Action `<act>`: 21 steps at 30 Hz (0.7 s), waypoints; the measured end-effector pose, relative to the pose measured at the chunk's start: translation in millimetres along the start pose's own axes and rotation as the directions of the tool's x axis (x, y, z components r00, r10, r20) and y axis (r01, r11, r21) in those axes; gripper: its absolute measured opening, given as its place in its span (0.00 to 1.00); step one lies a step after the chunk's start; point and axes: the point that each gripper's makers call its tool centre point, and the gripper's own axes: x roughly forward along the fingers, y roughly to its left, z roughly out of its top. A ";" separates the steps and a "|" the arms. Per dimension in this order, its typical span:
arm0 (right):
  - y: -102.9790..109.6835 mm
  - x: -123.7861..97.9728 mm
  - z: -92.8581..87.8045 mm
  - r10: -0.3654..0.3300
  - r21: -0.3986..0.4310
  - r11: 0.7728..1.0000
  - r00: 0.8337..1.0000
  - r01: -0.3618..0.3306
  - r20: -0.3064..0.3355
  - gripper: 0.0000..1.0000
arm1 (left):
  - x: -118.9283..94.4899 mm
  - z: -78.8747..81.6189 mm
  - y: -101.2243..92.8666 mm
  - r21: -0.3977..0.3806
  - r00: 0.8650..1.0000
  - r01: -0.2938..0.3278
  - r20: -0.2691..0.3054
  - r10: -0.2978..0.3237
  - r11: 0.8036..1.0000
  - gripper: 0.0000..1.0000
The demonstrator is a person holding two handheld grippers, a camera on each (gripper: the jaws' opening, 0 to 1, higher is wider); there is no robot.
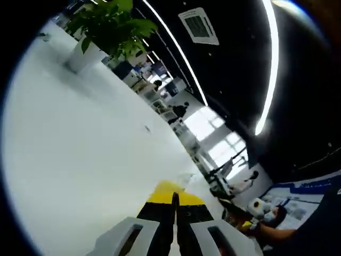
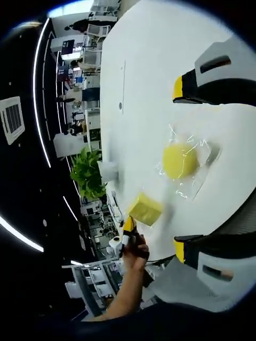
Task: Compare the silicone blocks by pressing each to a similar depth, holding the contact briefly, and releasing to observe deformation and rebound differences across the visible hardness samples.
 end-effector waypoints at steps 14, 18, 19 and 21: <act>-15.0 -10.4 -7.8 -0.046 0.003 0.999 0.999 0.046 -0.017 0.96 | 3.1 -9.7 39.1 0.212 0.980 -0.173 -0.065 0.190 0.962 0.00; -15.1 -10.6 -6.7 -0.049 -0.001 0.999 0.999 0.049 -0.006 0.96 | 3.6 -11.0 41.6 0.182 0.982 -0.171 -0.053 0.183 0.968 0.00; -14.9 -10.3 -6.8 -0.052 -0.002 0.999 0.999 0.052 -0.006 0.96 | 3.8 -11.2 41.5 0.181 0.982 -0.170 -0.052 0.182 0.969 0.00; -15.6 -10.0 -8.2 -0.060 -0.004 0.998 0.998 0.060 -0.009 0.96 | 4.3 -16.7 44.2 0.206 0.978 -0.179 -0.072 0.198 0.962 0.00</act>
